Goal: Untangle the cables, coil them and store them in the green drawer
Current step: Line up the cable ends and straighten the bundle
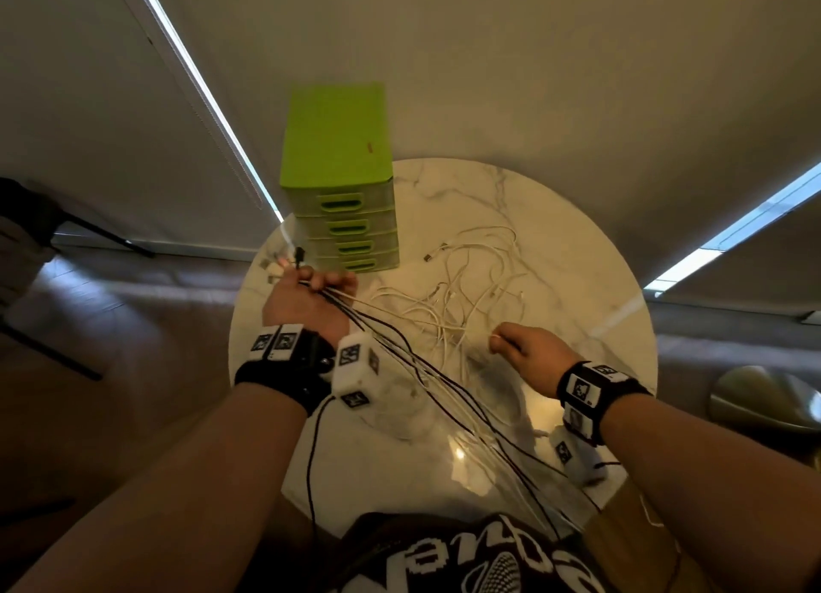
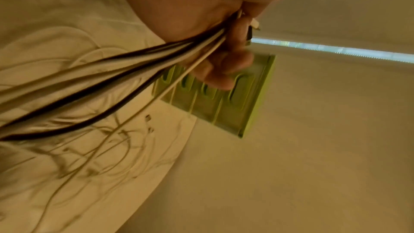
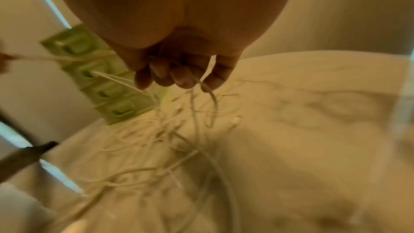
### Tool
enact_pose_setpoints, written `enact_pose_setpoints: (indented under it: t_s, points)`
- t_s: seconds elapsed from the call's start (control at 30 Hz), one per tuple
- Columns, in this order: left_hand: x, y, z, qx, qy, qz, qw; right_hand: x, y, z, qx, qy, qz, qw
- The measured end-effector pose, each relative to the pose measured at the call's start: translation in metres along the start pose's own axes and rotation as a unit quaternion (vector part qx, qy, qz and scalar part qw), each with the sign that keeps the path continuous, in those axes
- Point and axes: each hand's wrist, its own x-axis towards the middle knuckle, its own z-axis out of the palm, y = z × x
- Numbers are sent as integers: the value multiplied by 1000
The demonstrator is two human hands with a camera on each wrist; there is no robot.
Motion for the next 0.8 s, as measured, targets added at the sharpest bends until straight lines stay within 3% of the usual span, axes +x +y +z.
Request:
enact_pose_setpoints:
  t_s: [0.13, 0.2, 0.33, 0.43, 0.63, 0.8]
  points:
    - [11, 33, -8, -13, -26, 23, 999, -7, 45, -20, -6, 12, 105, 994]
    - [10, 37, -12, 16, -23, 31, 999, -4, 45, -33, 9, 38, 110, 993]
    - [-2, 15, -3, 120, -32, 64, 990, 10, -15, -66, 118, 88, 4, 989]
    - [-21, -11, 16, 219, -83, 70, 970, 15, -75, -87, 193, 85, -87, 974]
    - [-52, -45, 46, 367, -278, 58, 886, 6, -152, -104, 117, 8, -159, 980]
    - [-56, -43, 45, 412, -309, 67, 855, 1, -149, -95, 92, 6, -186, 978]
